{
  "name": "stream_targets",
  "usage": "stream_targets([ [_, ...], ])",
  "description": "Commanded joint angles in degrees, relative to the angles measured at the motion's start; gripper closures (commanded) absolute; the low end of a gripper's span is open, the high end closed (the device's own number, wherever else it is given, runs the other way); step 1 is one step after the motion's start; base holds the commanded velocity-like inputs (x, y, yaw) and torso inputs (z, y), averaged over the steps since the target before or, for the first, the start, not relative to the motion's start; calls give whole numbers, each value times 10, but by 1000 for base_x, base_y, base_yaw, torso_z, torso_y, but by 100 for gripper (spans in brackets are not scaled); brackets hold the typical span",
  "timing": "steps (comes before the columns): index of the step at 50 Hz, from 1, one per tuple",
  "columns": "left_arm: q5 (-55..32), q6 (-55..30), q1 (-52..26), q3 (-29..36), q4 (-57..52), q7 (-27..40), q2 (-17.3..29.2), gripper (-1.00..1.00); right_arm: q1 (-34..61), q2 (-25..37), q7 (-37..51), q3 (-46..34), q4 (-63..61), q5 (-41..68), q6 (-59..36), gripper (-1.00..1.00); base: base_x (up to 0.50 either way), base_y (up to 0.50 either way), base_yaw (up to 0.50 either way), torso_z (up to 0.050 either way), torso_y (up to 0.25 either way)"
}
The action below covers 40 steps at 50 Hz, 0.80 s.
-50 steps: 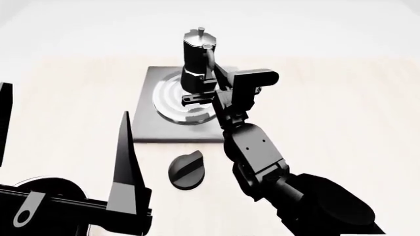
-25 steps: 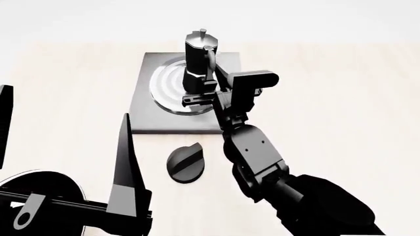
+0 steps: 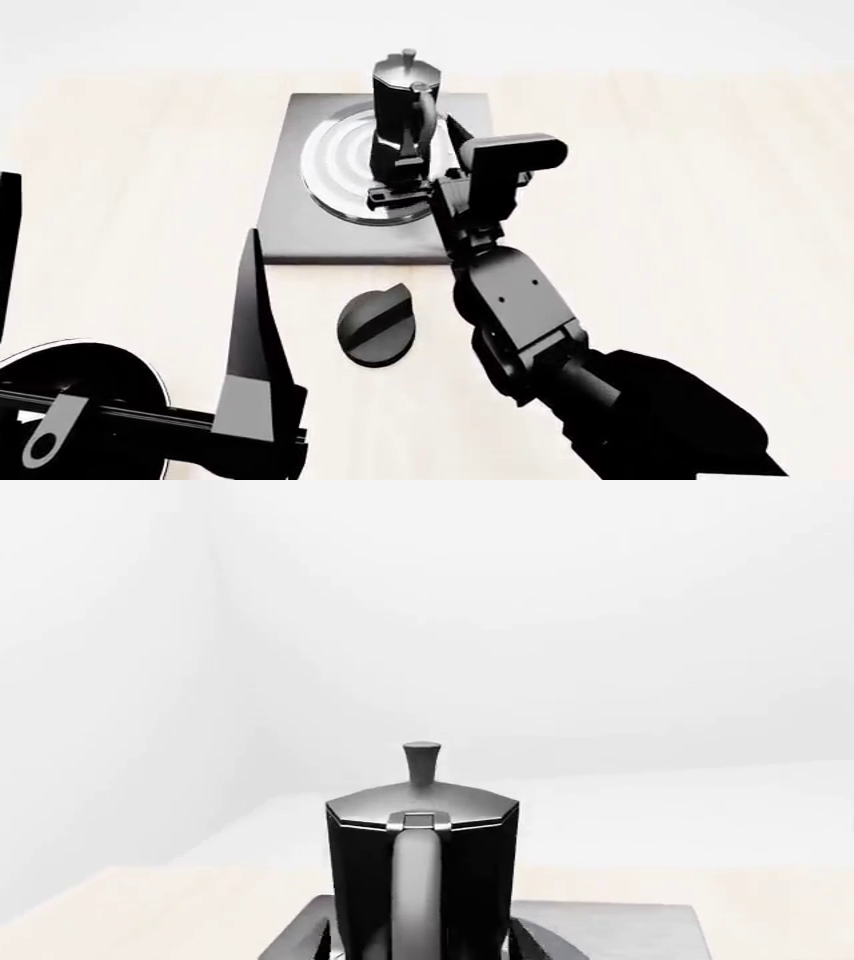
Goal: Turn on the stove and put the moka pot on it.
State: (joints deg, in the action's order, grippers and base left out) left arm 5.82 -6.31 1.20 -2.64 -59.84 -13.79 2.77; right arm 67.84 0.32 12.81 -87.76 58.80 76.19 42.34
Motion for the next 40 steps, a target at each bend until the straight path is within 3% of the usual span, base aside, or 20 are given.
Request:
stream_targets([
  [1,-4,4,3,-3,0,2,0,-100,-7,-3,2,-5,3,-2,-3,-100,0,0,0,0,0],
  [26,1,-3,-5,4,-1,4,1,-100,2,-3,-17,-6,-5,14,23,-100,0,0,0,0,0],
  [36,15,-43,-64,-30,-2,-46,-25,-100,65,-1,-18,7,-35,26,64,-100,0,0,0,0,0],
  [40,16,-81,-115,-59,-2,-67,-26,-100,102,53,41,1,-141,1,65,-100,0,0,0,0,0],
])
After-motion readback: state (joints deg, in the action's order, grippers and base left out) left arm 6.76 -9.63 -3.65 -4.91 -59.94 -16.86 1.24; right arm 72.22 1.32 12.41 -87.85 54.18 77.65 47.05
